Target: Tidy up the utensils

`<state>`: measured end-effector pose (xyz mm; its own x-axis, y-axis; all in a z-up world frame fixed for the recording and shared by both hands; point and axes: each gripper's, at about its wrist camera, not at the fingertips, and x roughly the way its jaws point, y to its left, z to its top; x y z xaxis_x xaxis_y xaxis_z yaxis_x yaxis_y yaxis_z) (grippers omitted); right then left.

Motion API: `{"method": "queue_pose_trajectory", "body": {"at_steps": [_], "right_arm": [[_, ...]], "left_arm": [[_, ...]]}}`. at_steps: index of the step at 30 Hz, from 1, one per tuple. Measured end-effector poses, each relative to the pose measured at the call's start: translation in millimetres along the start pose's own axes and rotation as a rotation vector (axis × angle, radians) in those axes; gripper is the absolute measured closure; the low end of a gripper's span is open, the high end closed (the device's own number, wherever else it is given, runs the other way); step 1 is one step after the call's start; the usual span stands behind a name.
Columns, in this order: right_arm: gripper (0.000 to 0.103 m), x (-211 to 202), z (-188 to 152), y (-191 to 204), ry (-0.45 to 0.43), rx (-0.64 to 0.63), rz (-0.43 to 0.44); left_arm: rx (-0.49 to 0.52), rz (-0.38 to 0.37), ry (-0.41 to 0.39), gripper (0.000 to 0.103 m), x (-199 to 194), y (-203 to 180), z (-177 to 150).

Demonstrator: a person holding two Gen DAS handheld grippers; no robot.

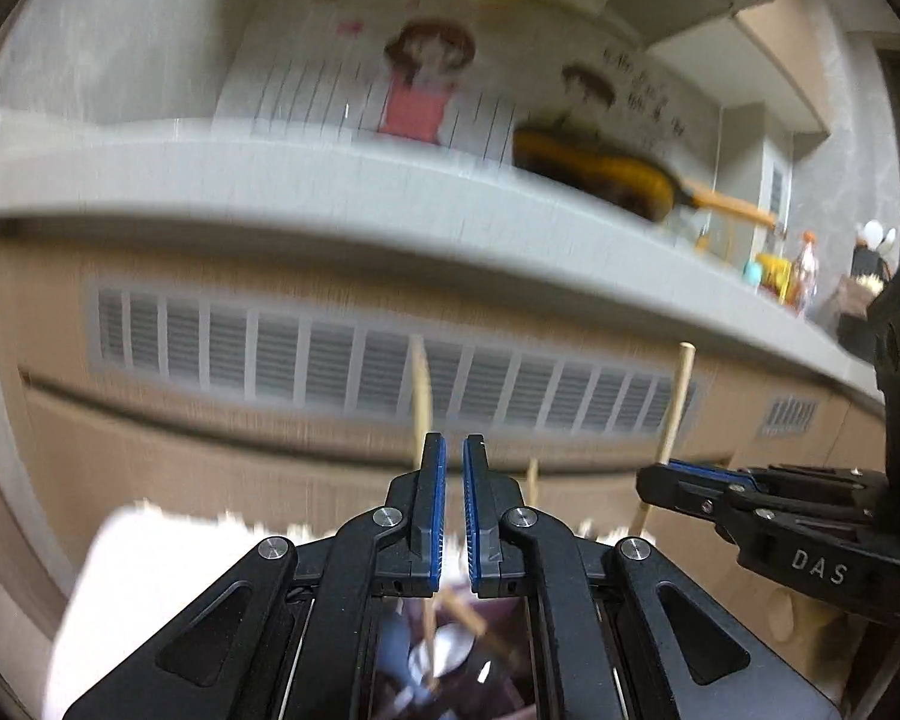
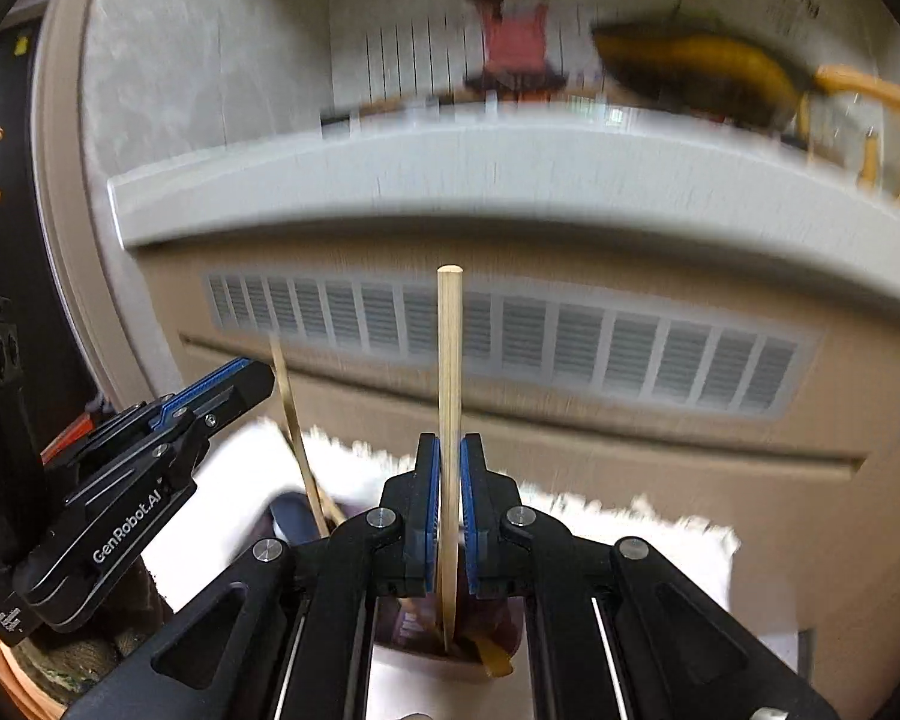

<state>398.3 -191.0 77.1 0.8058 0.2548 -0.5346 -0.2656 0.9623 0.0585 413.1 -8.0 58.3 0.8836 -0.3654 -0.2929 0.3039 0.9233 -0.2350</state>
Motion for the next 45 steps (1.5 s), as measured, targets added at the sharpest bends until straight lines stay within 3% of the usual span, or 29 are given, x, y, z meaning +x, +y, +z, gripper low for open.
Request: {"method": "queue_pose_trajectory", "body": {"at_steps": [5, 10, 14, 16, 18, 20, 22, 26, 28, 31, 34, 36, 39, 45], "right_arm": [[0.095, 36, -29, -4, 0.097, 0.023, 0.013], [0.094, 48, -48, -4, 0.163, 0.012, 0.006], [0.070, 40, -54, 1, 0.159, 0.000, -0.025], [0.057, 27, -58, 2, 0.135, 0.009, -0.038], [0.039, 6, -65, 5, 0.107, 0.017, -0.052], [0.032, -18, -76, 8, 0.079, 0.024, -0.059], [0.029, -39, -89, 13, 0.065, 0.020, -0.066], [0.018, -81, -118, 24, 0.054, 0.018, -0.062], [0.017, -99, -132, 26, 0.047, 0.030, -0.065], [0.017, -123, -154, 29, 0.042, 0.055, -0.059], [0.016, -145, -174, 31, 0.018, 0.090, -0.070], [0.006, -161, -190, 34, -0.018, 0.096, -0.105], [0.002, -180, -214, 37, -0.078, 0.123, -0.149], [0.001, -193, -236, 44, -0.114, 0.092, -0.211]], "left_arm": [[-0.044, 0.002, 0.116, 0.097, 18, 14, -36], [-0.095, 0.009, 0.167, 0.095, 6, 26, -51], [-0.095, 0.045, 0.200, 0.088, -20, 25, -61], [-0.098, 0.070, 0.222, 0.071, -38, 23, -68], [-0.101, 0.096, 0.232, 0.063, -59, 20, -77], [-0.087, 0.108, 0.230, 0.056, -79, 14, -83], [-0.069, 0.126, 0.212, 0.042, -105, 5, -90], [-0.036, 0.149, 0.167, 0.027, -155, -13, -99], [-0.015, 0.167, 0.139, 0.013, -177, -23, -105], [0.029, 0.205, 0.101, 0.002, -208, -40, -118], [0.078, 0.272, 0.079, 0.000, -231, -53, -135], [0.098, 0.323, 0.065, 0.000, -244, -60, -147], [0.102, 0.364, 0.060, 0.000, -258, -67, -161], [0.113, 0.369, 0.103, 0.000, -262, -79, -176]]}}
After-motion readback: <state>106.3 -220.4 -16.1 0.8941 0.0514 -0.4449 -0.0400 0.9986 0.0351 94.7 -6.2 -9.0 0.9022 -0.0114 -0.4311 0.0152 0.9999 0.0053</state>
